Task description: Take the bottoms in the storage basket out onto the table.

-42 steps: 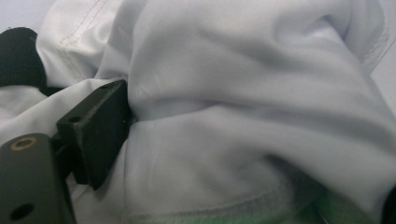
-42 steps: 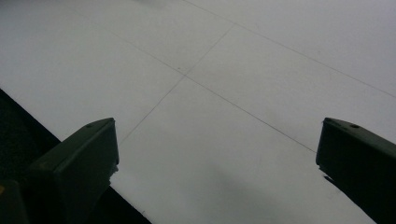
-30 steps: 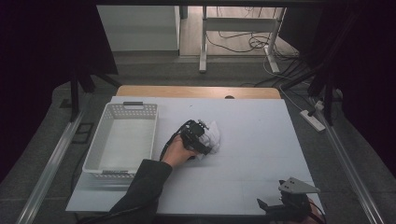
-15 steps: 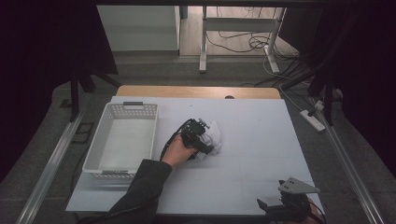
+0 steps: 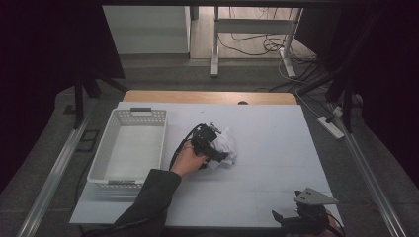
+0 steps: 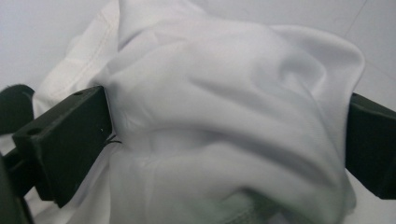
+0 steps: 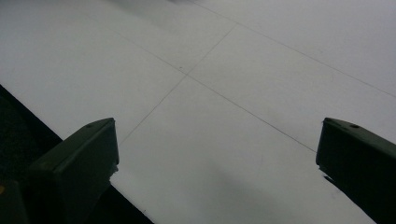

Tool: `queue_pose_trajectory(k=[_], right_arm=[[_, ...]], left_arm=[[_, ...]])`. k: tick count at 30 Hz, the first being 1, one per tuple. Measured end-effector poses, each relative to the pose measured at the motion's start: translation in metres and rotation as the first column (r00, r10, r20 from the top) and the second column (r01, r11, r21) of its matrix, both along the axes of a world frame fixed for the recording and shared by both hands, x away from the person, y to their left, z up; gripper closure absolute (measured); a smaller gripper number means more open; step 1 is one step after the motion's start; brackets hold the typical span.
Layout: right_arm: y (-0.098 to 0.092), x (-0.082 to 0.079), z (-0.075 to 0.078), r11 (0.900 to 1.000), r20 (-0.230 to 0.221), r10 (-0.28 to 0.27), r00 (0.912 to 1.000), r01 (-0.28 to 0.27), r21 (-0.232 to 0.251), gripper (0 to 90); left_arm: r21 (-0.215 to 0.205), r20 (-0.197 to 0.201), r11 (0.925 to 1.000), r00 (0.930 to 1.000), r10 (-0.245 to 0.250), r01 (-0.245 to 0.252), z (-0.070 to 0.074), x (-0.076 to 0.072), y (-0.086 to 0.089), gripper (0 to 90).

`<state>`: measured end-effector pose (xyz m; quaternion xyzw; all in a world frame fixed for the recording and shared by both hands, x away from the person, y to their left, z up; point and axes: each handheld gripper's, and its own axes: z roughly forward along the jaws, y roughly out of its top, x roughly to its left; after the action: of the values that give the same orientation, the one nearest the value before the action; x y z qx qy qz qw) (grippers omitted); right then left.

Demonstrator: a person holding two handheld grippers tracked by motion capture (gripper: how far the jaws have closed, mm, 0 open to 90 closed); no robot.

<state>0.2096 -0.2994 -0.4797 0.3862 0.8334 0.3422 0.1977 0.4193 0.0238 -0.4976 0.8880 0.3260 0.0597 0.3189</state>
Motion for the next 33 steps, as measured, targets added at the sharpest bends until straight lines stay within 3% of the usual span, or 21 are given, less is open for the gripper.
queue_pose_trajectory(k=[12,21,28,33], right_arm=[[0.000,0.000,0.000,1.000,0.000,-0.001,1.0000,0.001,0.002,0.0],[0.000,0.000,0.000,1.000,0.001,0.000,1.0000,0.000,-0.001,0.0],[0.000,0.000,0.000,1.000,0.001,0.000,1.0000,0.000,-0.001,0.0],[0.000,0.000,0.000,1.000,0.000,0.000,1.0000,0.000,0.001,0.0]], left_arm=[[-0.053,0.020,0.9982,0.9994,-0.026,0.027,0.010,-0.007,0.002,0.0],[-0.113,0.038,0.9927,0.9985,-0.039,0.043,0.020,-0.014,0.007,0.0],[-0.112,0.060,0.9923,0.9971,-0.046,0.053,0.027,-0.020,0.011,0.0],[-0.133,0.062,0.9889,0.9964,-0.059,0.066,0.029,-0.024,0.015,0.0]])
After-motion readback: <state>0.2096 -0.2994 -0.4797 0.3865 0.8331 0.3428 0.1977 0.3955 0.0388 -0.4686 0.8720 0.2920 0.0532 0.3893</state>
